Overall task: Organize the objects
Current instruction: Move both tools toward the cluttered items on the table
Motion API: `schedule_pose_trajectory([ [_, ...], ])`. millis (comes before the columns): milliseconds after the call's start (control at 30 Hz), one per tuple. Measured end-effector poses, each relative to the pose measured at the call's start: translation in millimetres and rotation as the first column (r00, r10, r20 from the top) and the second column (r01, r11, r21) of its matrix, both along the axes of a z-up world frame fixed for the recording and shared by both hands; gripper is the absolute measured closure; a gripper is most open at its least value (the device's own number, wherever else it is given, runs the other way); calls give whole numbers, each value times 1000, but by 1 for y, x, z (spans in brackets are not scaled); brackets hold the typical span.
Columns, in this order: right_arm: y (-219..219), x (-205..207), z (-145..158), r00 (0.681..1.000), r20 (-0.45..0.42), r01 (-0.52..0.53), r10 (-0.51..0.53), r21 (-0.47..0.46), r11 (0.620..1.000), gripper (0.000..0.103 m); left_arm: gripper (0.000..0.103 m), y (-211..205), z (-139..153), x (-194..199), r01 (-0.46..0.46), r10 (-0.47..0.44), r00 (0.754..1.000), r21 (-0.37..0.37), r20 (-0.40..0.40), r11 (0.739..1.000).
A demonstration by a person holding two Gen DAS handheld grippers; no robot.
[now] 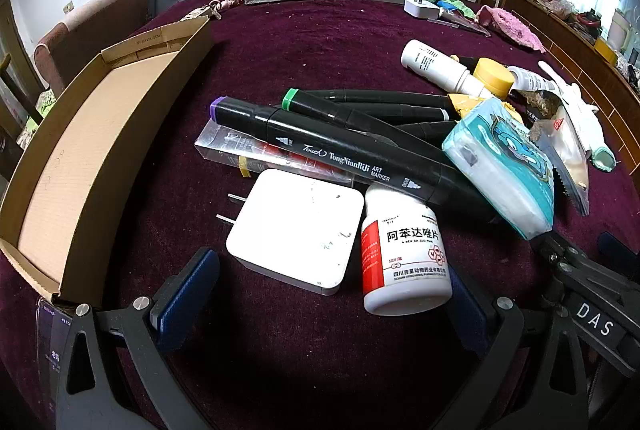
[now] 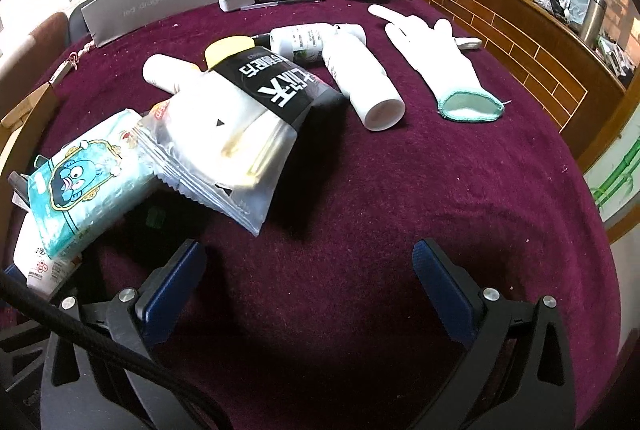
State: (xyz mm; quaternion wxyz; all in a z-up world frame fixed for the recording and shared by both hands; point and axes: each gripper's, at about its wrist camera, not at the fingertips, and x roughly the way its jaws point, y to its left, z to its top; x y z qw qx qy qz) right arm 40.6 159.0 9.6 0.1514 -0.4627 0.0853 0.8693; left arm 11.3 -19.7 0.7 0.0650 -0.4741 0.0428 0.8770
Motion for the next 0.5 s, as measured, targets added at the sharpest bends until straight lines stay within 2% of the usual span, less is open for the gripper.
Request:
schedule_pose_trajectory([
  [333,-1,-2,0,1000,9,-3,3,9,1000,0,1,1,0,2,-18,18,1000,-8,-7,1000],
  [500,-1,-4,0,1000,17,0,0,3,1000,0,2,-1,0,1,6,-6,1000,7,3,1000],
])
